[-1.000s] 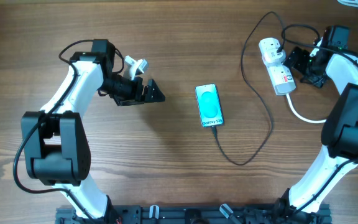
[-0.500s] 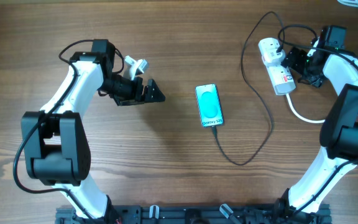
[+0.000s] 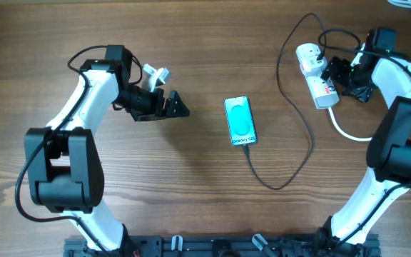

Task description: Plug charger to phone and switch on socket

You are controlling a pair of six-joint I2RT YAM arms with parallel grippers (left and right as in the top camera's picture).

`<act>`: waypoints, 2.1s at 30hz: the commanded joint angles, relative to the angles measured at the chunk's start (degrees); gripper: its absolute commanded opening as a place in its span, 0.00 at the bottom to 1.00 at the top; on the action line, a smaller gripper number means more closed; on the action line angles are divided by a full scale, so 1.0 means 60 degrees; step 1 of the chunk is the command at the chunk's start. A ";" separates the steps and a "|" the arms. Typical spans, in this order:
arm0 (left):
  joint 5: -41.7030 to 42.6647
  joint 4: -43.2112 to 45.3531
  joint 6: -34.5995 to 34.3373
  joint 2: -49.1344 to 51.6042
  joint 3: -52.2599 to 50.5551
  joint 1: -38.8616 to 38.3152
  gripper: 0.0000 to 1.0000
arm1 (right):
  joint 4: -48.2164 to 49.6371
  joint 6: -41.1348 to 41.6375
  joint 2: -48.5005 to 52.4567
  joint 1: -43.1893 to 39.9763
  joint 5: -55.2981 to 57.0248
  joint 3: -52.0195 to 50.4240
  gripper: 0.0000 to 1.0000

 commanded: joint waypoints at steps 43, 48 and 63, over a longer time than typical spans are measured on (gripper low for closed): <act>0.0011 -0.0004 0.0080 0.0106 -0.0033 0.0029 1.00 | 0.0940 -0.3286 -0.1024 -0.0233 -0.1158 0.0058 1.00; 0.0011 -0.0004 0.0080 0.0106 -0.0033 0.0029 1.00 | 0.0951 -0.3282 -0.1024 -0.0237 -0.1158 0.0058 1.00; -0.0200 0.0000 0.0080 0.0138 -0.0036 0.0066 1.00 | 0.0954 -0.3202 -0.1024 -0.0237 -0.1158 0.0058 1.00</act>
